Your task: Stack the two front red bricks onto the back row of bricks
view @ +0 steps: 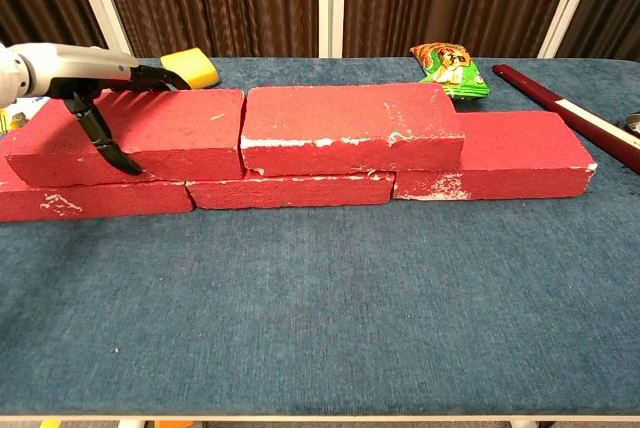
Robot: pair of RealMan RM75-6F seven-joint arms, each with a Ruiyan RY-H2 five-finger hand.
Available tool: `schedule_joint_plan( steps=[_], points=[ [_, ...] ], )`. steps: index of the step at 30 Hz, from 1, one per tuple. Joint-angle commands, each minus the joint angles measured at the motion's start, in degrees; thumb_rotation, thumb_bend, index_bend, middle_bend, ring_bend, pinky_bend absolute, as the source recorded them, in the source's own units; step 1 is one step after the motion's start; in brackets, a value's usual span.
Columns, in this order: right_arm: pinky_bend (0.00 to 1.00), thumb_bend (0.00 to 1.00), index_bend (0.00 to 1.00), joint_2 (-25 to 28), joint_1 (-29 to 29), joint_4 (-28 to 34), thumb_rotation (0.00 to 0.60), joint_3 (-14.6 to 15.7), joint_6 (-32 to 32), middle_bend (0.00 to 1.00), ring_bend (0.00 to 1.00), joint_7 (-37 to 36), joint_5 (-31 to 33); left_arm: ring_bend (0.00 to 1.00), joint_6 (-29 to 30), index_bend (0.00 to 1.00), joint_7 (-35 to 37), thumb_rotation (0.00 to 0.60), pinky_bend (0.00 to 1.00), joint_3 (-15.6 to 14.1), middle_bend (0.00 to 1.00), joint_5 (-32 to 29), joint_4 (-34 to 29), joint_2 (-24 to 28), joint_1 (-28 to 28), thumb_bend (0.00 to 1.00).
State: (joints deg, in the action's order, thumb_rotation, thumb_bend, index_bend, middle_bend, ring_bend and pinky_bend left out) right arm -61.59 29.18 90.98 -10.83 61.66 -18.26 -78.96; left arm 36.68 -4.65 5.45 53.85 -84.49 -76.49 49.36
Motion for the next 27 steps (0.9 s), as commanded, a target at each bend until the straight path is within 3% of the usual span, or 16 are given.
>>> schedule_joint_plan(
  steps=[1, 13, 19, 27],
  points=[
    [0.00, 0.00, 0.00, 0.0, 0.0, -0.1, 0.600, 0.0, 0.0, 0.00, 0.00, -0.1, 0.0, 0.14, -0.1, 0.01, 0.0, 0.600, 0.20, 0.0, 0.16, -0.1, 0.1, -0.1, 0.1, 0.06],
    [0.00, 0.00, 0.00, -0.3, 0.0, -0.8, 0.600, 0.1, -0.1, 0.00, 0.00, -0.6, 0.0, 0.08, -0.2, 0.01, -0.4, 0.600, 0.19, -0.1, 0.13, -0.5, -0.1, -0.3, 0.5, 0.06],
    [0.00, 0.00, 0.00, -0.3, -0.1, -0.9, 0.600, 0.1, -0.1, 0.00, 0.00, -0.9, 0.1, 0.00, 0.2, 0.01, 0.1, 0.600, 0.07, 0.1, 0.02, -0.4, 0.1, -0.6, 0.2, 0.03],
    [0.00, 0.00, 0.00, -0.4, -0.1, -1.0, 0.600, 0.0, -0.1, 0.00, 0.00, -0.8, 0.1, 0.00, 0.1, 0.00, 1.9, 0.600, 0.02, 0.5, 0.00, 1.0, -0.1, -0.2, -0.4, 0.00]
  ],
)
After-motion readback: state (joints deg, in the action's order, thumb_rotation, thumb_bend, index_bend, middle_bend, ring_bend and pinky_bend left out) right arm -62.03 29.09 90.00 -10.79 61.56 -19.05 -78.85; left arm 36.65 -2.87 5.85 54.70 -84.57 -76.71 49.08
